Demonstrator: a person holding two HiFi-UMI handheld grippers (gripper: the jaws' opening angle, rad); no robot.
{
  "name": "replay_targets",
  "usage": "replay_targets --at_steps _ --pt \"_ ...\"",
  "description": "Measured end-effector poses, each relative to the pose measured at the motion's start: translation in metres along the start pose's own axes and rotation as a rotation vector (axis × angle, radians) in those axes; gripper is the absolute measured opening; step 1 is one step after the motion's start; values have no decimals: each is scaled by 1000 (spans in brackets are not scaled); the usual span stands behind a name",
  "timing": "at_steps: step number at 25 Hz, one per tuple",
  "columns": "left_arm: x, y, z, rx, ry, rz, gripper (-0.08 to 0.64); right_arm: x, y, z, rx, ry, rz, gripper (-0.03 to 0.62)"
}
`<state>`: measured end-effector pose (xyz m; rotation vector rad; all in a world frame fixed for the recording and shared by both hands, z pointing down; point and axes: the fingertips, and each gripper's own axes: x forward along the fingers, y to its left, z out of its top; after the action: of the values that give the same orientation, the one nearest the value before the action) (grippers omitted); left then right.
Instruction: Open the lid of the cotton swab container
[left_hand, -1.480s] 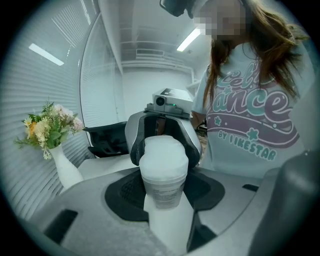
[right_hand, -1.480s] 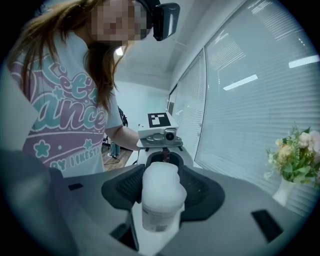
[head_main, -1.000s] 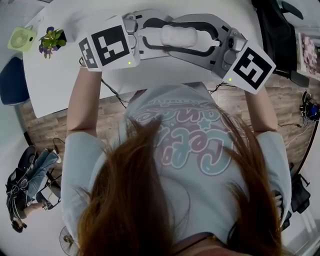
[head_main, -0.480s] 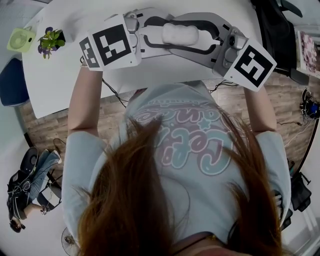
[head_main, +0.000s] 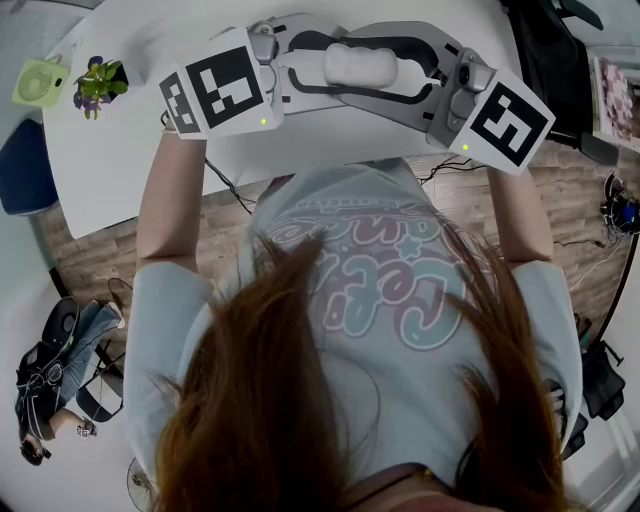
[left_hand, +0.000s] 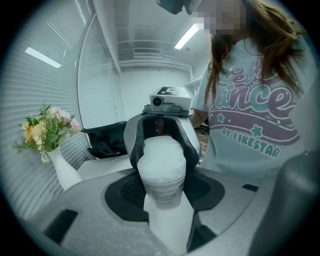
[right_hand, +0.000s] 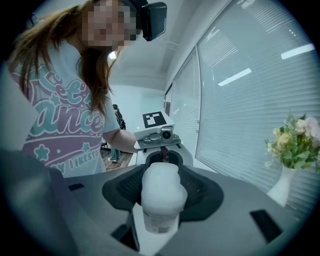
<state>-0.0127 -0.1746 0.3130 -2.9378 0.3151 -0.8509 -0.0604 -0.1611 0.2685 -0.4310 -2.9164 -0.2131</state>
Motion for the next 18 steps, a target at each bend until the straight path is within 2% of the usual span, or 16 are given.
replay_targets --at_steps 18 --pt "2 0 -2 -18 3 -5 193 0 -1 -3 63 3 31 212"
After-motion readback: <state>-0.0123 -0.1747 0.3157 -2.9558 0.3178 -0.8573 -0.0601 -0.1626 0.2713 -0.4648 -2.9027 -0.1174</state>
